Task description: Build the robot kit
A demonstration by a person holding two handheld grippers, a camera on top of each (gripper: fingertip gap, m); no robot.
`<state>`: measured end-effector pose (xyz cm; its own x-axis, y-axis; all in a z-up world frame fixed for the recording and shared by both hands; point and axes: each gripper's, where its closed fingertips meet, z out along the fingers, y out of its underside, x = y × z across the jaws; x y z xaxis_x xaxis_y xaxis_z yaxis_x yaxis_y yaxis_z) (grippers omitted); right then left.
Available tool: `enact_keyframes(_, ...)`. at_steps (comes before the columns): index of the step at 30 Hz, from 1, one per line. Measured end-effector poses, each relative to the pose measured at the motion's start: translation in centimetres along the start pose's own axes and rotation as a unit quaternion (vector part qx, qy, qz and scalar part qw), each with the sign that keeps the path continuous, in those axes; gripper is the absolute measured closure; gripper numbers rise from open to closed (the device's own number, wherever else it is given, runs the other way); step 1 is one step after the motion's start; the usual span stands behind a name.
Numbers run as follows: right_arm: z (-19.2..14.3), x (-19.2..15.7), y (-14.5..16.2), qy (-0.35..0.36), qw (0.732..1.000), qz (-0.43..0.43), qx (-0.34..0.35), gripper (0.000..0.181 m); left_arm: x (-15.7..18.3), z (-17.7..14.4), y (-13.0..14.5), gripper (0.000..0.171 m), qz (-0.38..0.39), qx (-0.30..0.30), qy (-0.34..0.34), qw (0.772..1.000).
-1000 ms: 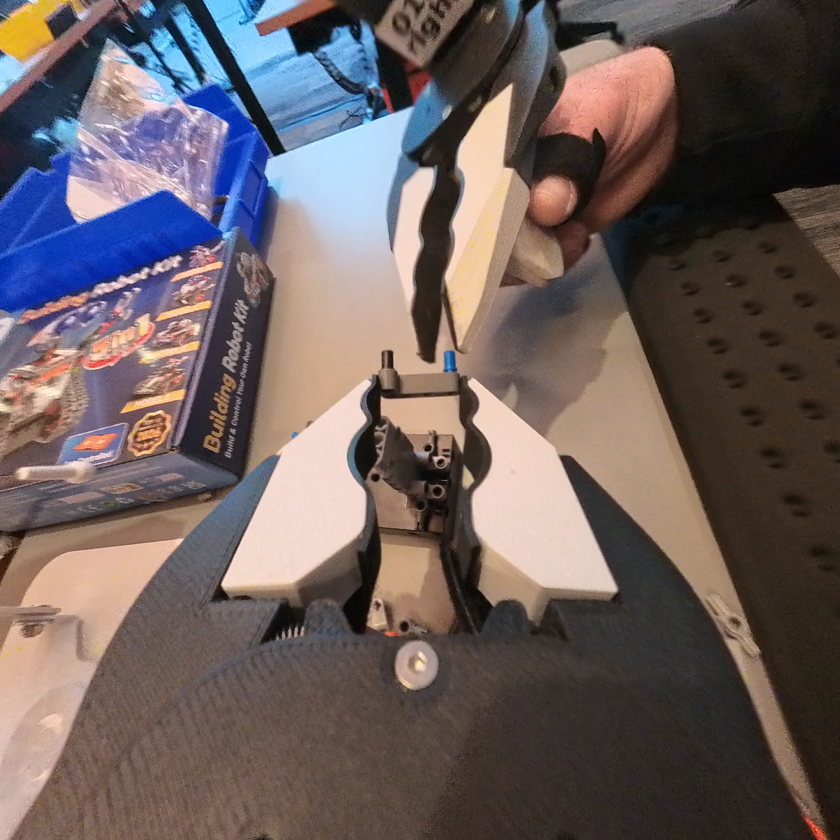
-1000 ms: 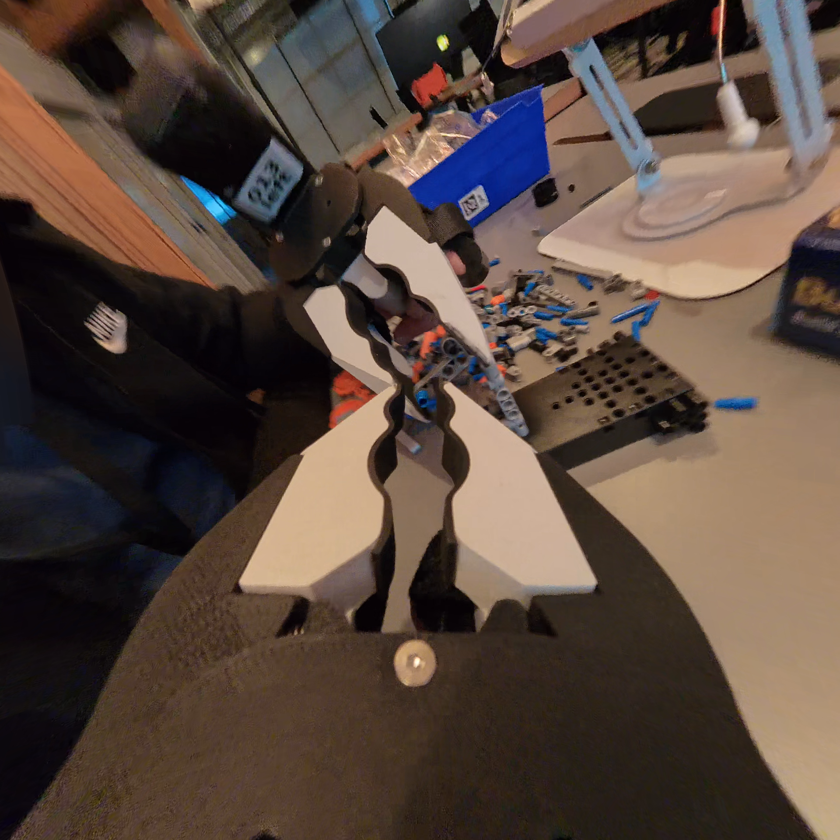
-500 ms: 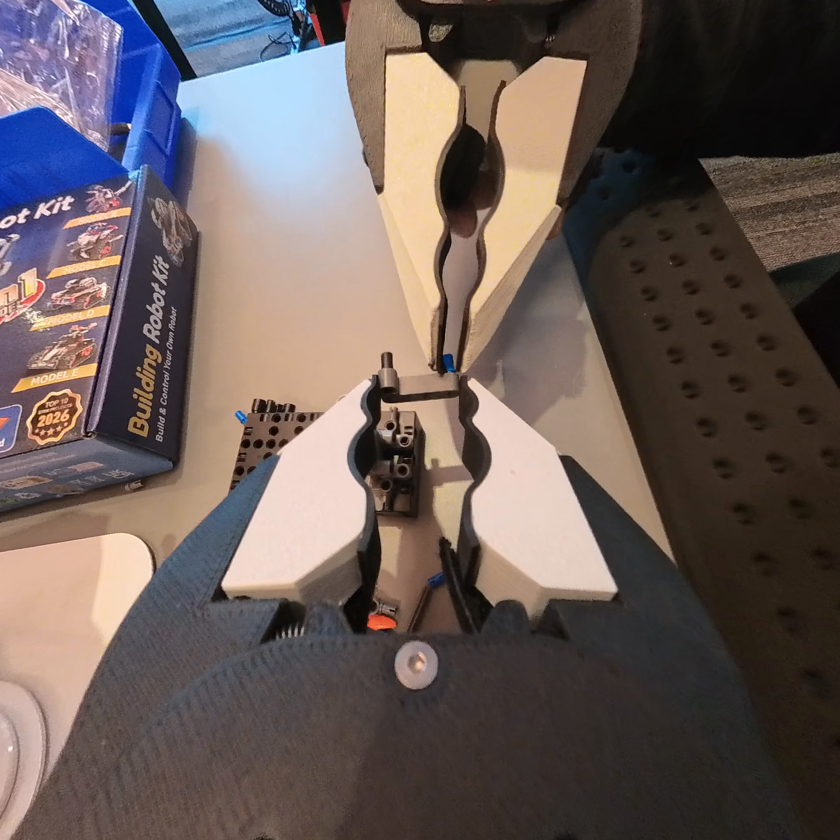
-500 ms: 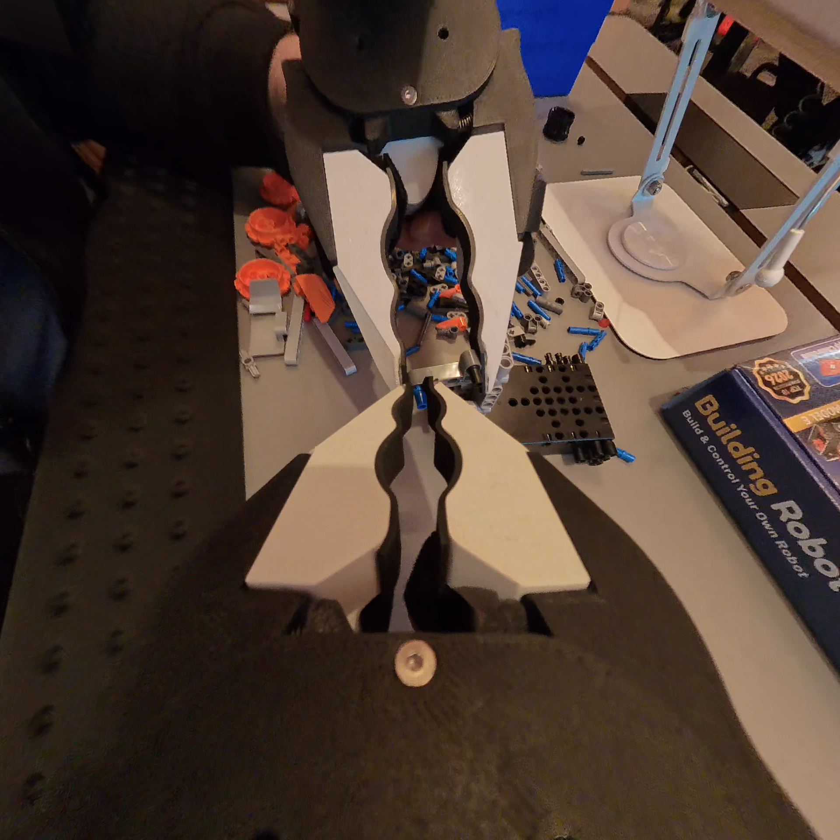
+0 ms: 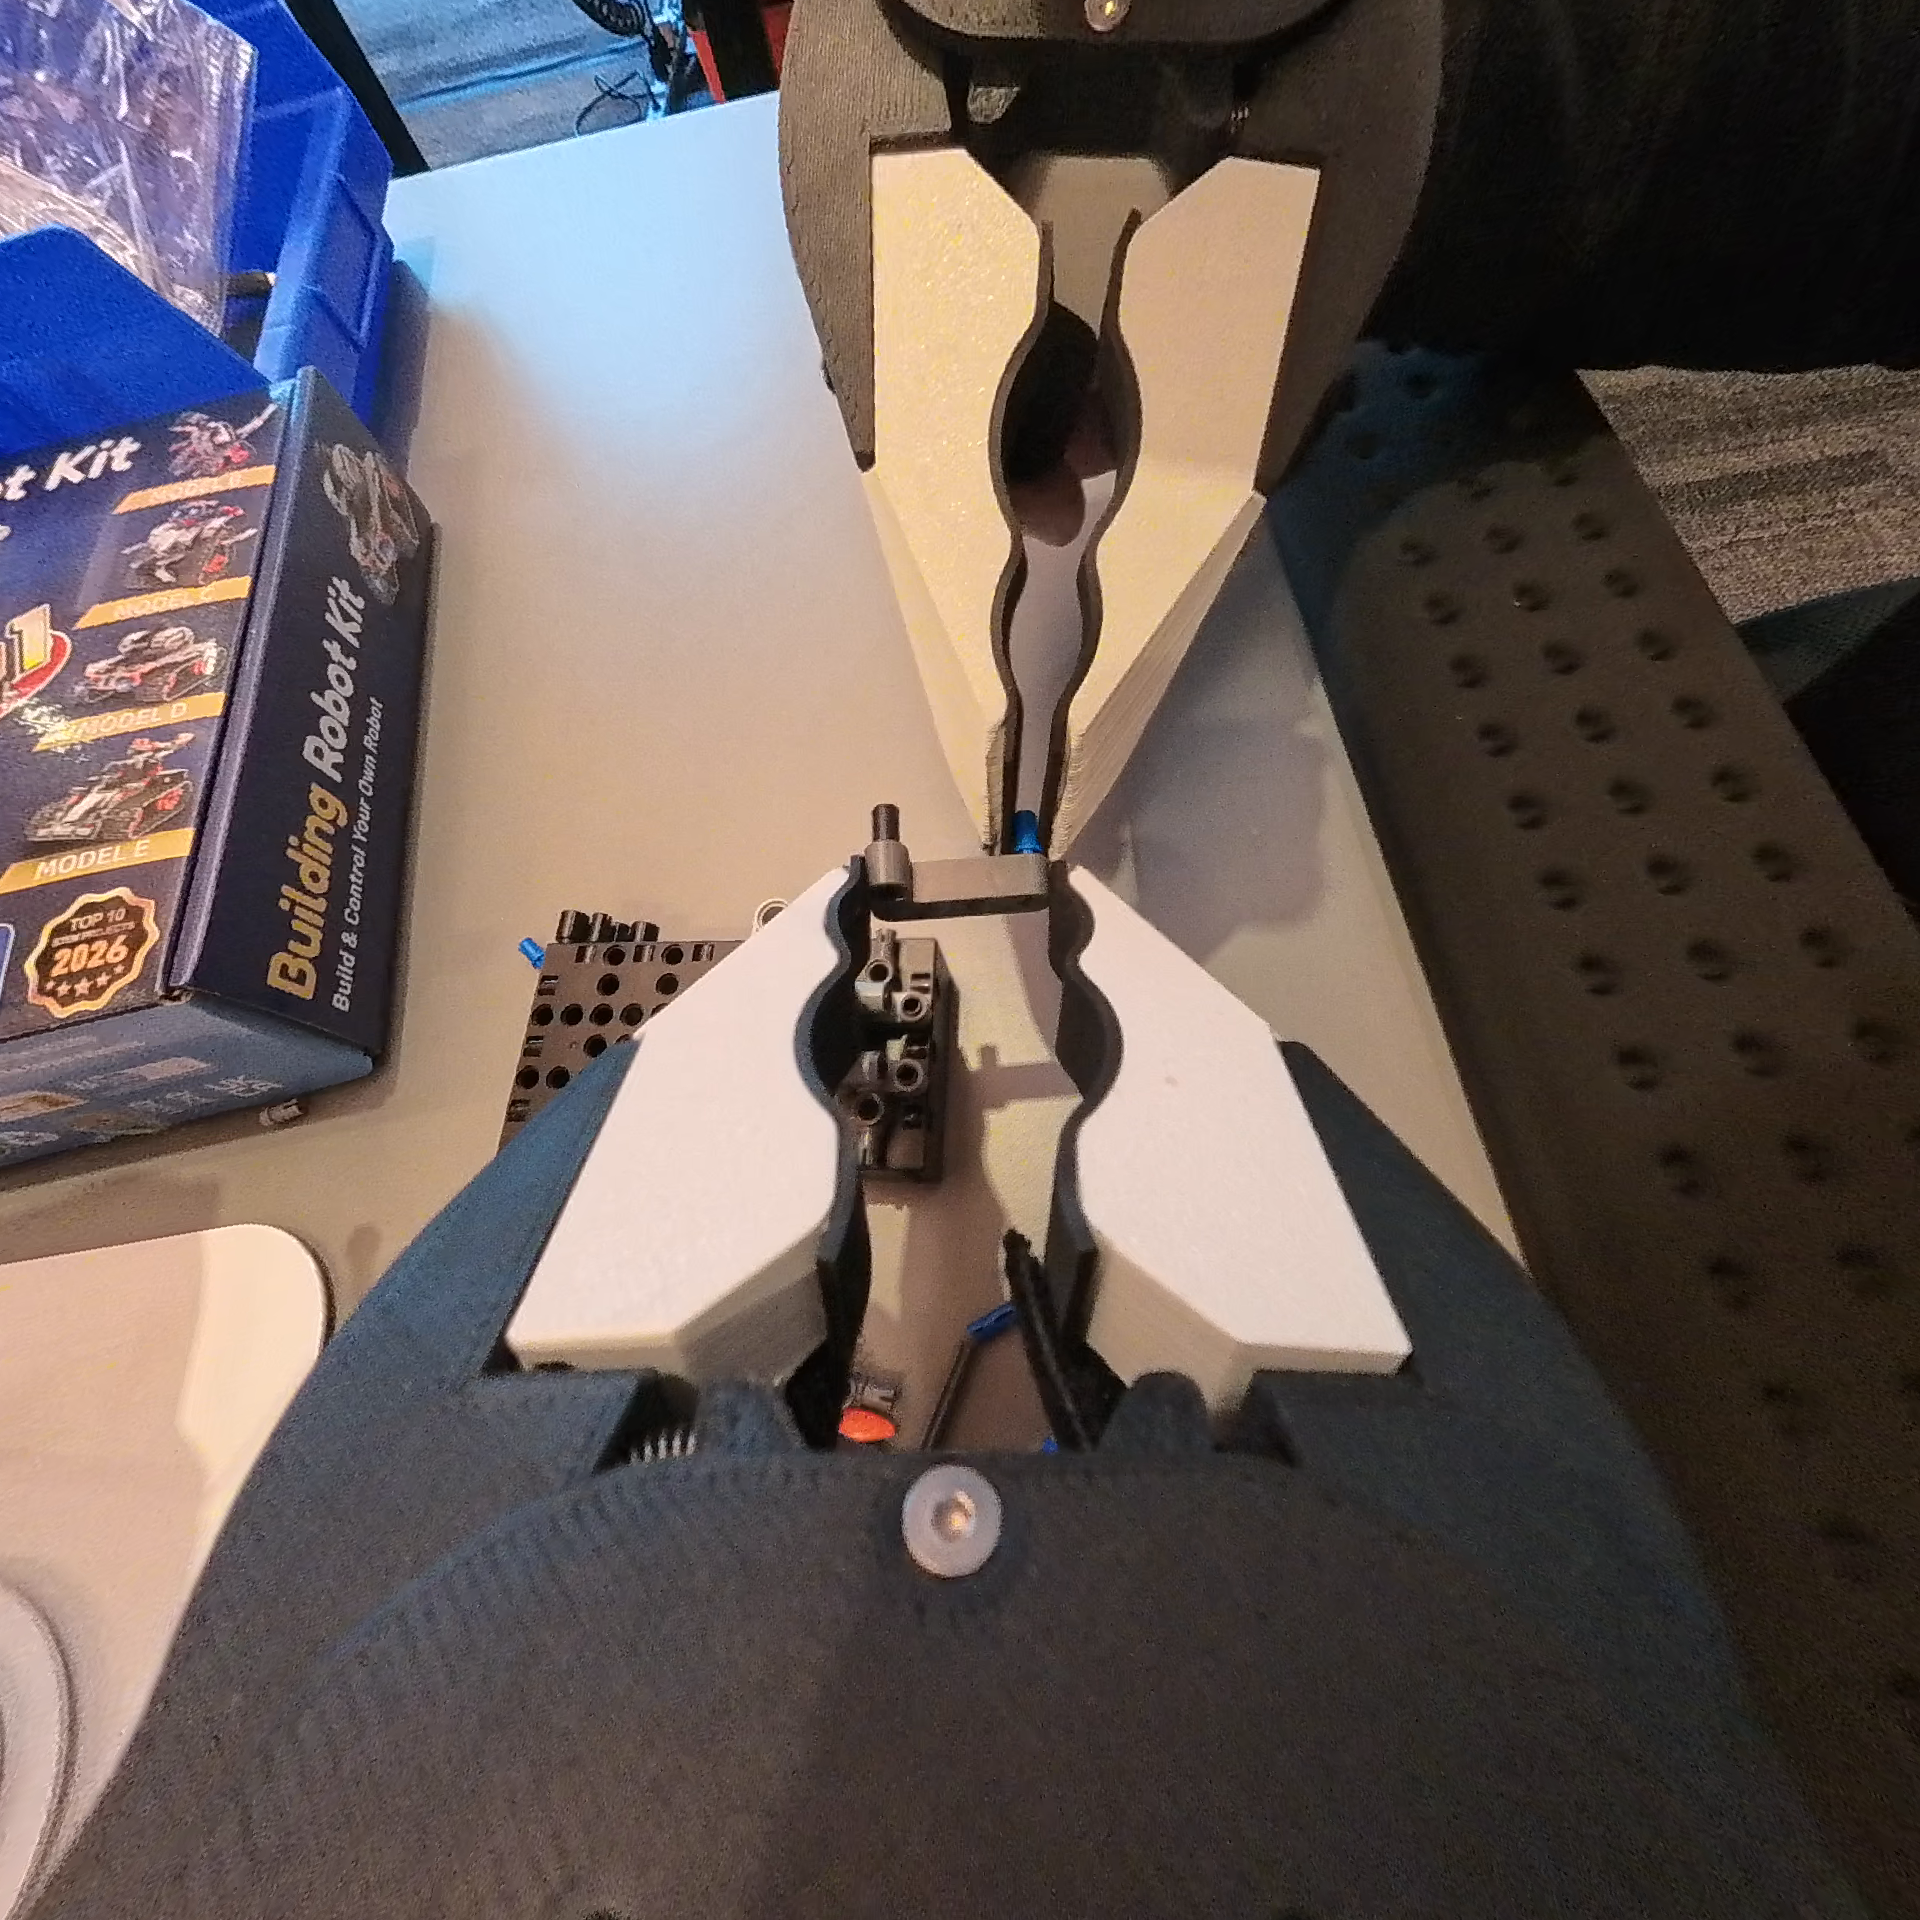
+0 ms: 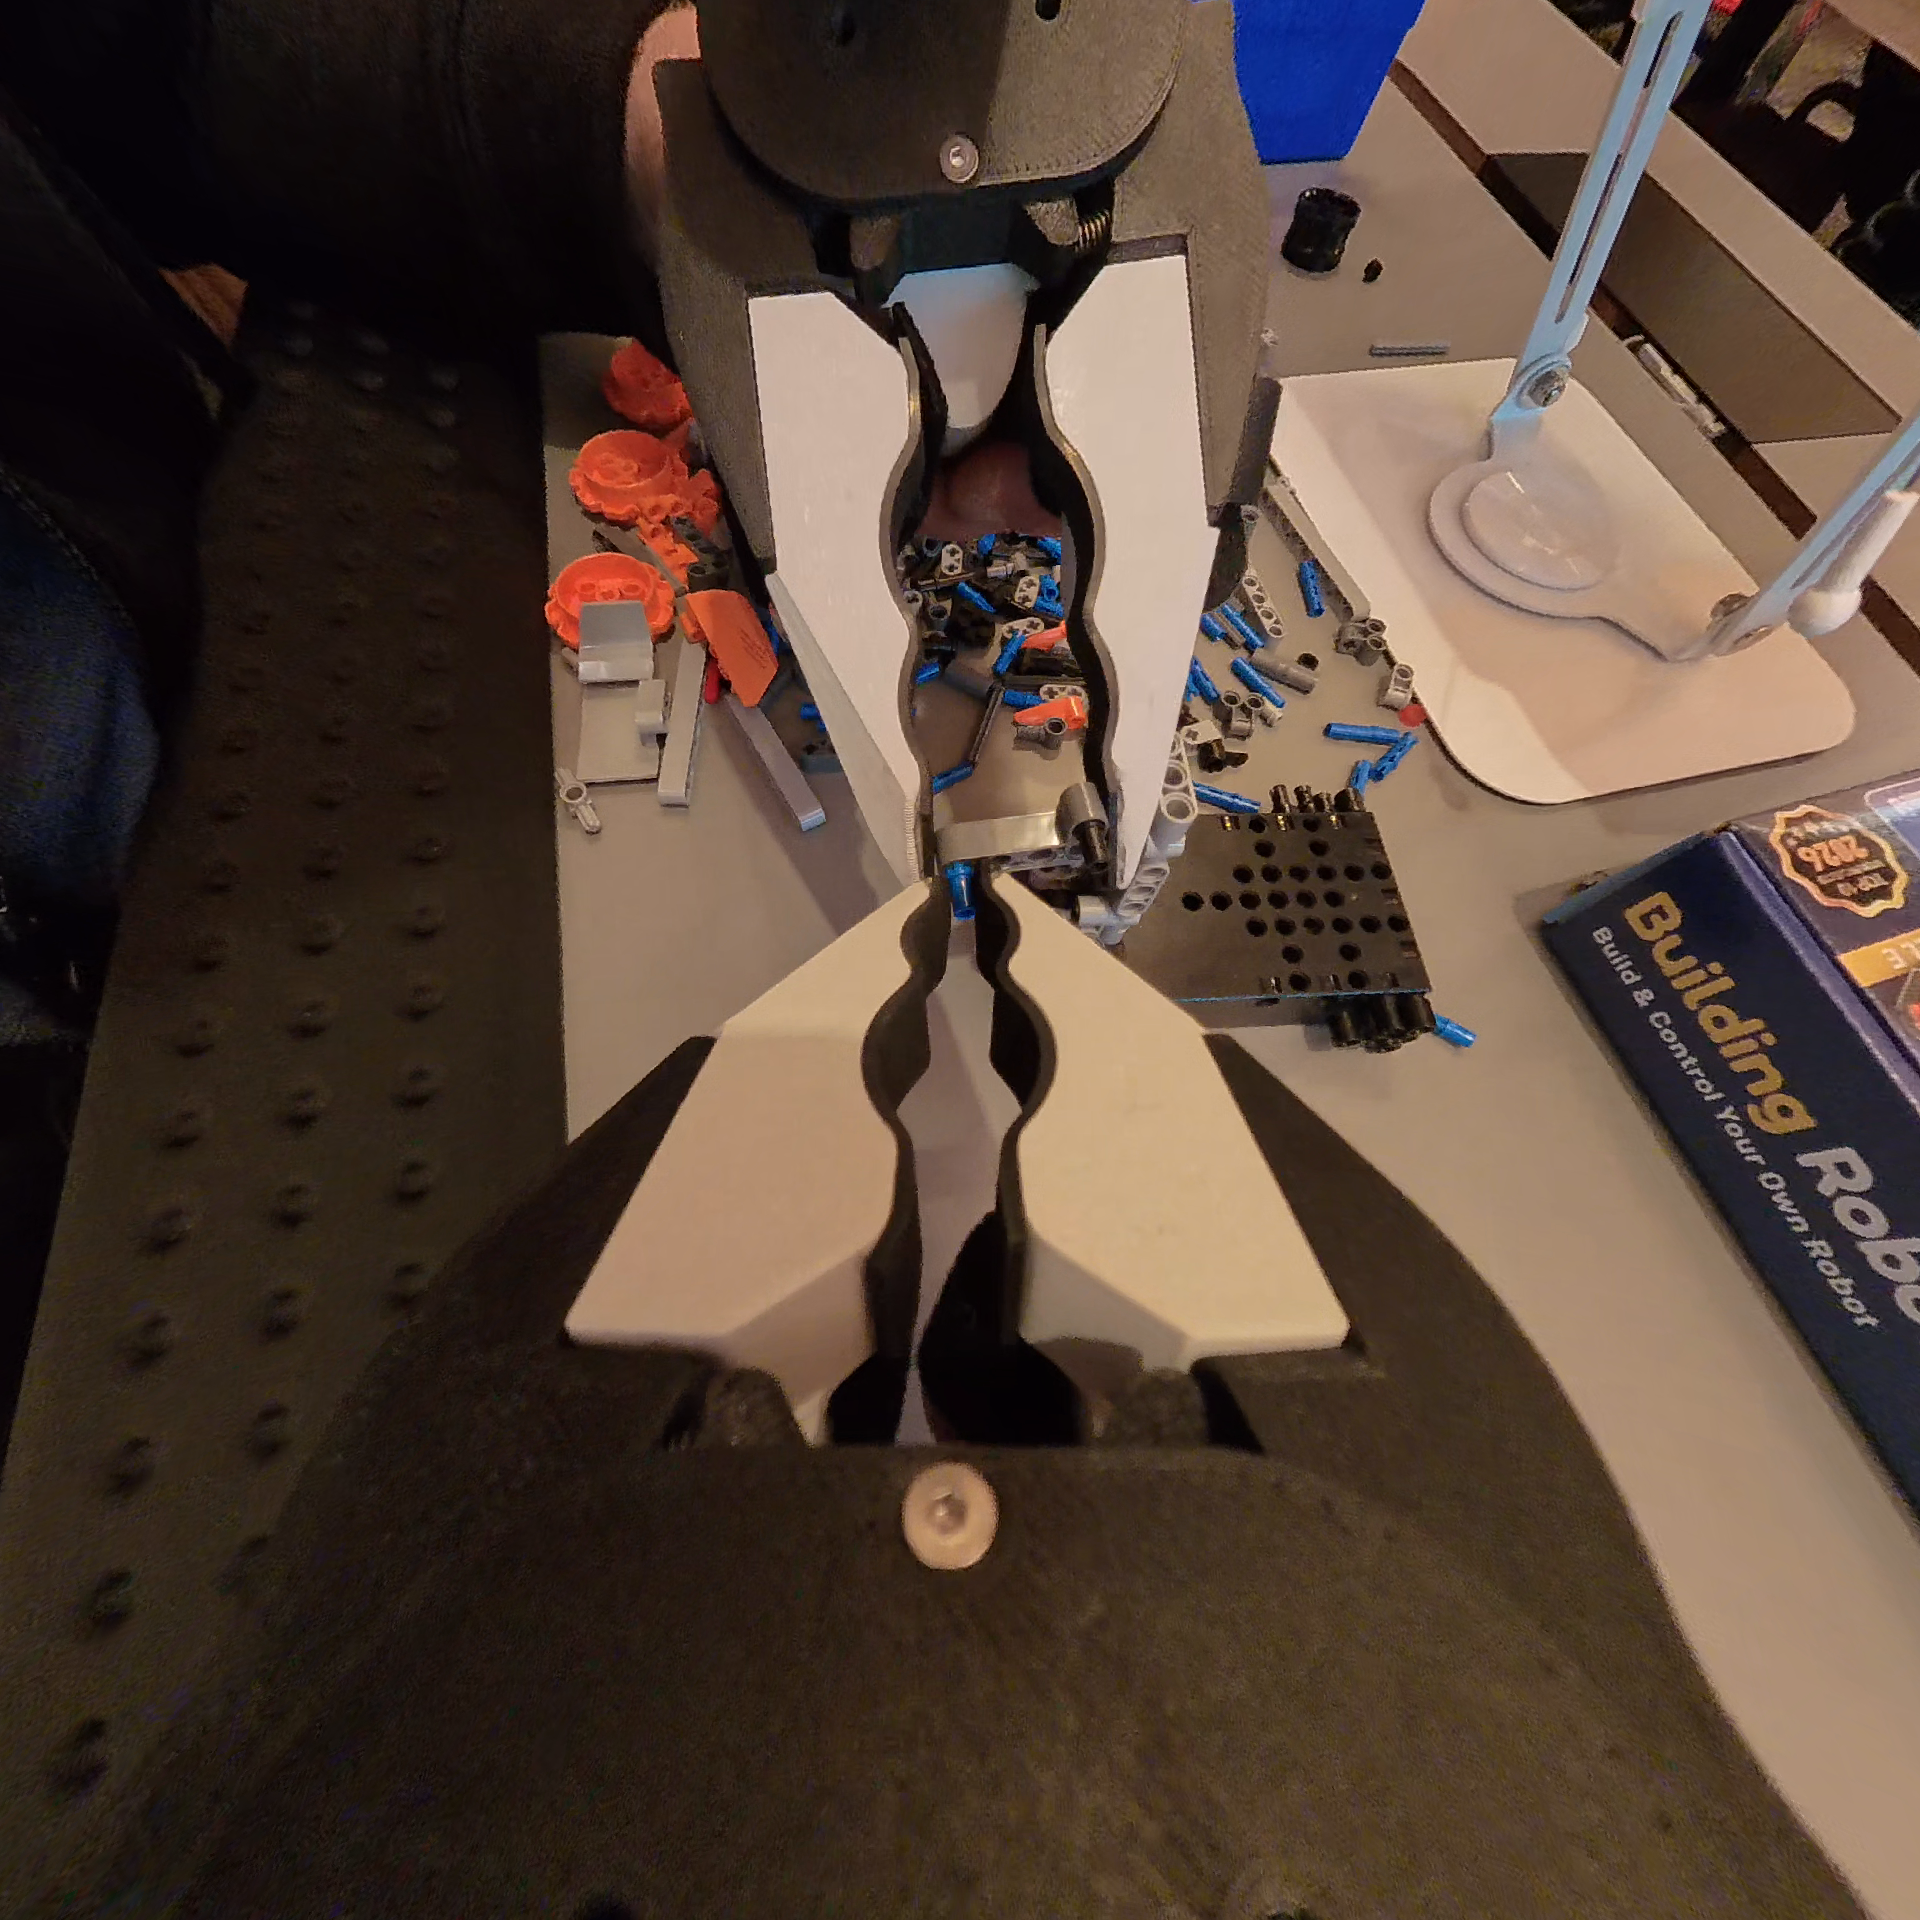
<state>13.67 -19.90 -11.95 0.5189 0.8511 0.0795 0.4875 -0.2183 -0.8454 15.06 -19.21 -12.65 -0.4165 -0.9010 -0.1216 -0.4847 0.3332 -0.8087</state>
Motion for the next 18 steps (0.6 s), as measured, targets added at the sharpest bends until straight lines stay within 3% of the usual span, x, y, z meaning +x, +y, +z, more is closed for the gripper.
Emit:
enact_keyframes(4,0.0,0.6,0.4,0.013,1.0,0.003,-0.005,0.179,-0.5,0.1,0.1,0.14,0.011,-0.004,-0.021,1.0)
enact_keyframes(13,0.5,3.5,3.8,0.028,0.995,0.084,-0.034,0.179,-4.4,-0.8,1.8,0.108,0.017,-0.029,-0.111,0.993)
enact_keyframes(18,0.4,5.5,3.9,0.036,0.994,0.097,-0.029,0.179,-6.0,-1.6,1.2,0.115,0.019,-0.003,-0.144,0.989)
